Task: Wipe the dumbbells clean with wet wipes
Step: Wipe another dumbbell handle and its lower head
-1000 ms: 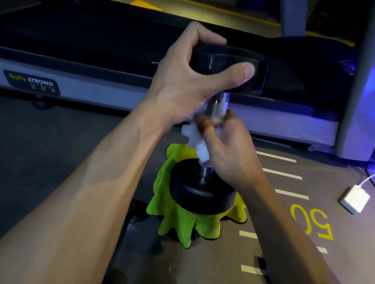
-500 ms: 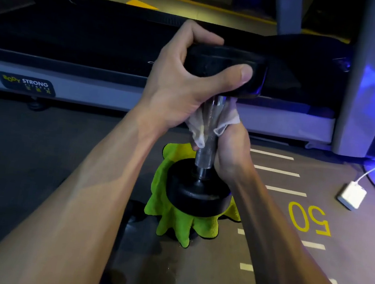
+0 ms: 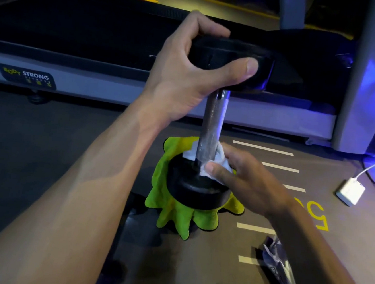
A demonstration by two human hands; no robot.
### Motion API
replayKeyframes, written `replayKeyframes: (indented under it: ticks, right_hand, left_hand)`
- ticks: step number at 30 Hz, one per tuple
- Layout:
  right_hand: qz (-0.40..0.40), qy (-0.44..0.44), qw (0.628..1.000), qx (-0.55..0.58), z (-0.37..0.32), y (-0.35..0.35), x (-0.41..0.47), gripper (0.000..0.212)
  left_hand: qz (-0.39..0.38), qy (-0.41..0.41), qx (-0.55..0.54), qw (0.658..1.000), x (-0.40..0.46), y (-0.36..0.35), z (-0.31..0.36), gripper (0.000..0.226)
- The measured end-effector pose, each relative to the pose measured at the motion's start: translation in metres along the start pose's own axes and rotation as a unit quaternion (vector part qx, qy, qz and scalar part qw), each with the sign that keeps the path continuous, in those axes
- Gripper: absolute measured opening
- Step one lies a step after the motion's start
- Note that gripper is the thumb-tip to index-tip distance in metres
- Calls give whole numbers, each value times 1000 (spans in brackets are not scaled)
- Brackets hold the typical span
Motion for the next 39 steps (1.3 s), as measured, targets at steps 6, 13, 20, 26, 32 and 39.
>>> replayKeyframes:
  ticks: [6, 13, 20, 26, 32, 39]
  right_hand:
    - [43, -64, 997, 6, -2, 4, -1, 25]
    - [91, -119, 949, -276, -58, -48, -17, 57]
    - [139, -183, 970, -77, -57, -39, 11, 37]
    - [143, -111, 983, 29, -73, -48, -13, 83]
    - [224, -59, 973, 5, -64, -43, -5, 50]
    - [290, -30, 957, 12, -42, -20, 40, 26]
  left_hand:
    - [15, 12, -4, 1000, 0, 2, -1, 53]
    - [28, 20, -2, 999, 3, 2, -2, 55]
    - [26, 14, 23, 999, 4, 1, -2, 56]
    - [28, 10, 25, 999, 2, 3, -2, 57]
    - [34, 15, 37, 999, 2, 1, 1, 60]
    - [26, 14, 39, 999, -1, 3, 0, 62]
Point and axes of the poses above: each hand's wrist, its own x-axis towards the middle knuckle, its own y-axis out of the back of the hand, z = x × y, the point moved 1 cm from there along x, towards the middle knuckle, and after that the axes turned 4 degrees about y, right-handed, at the moved point
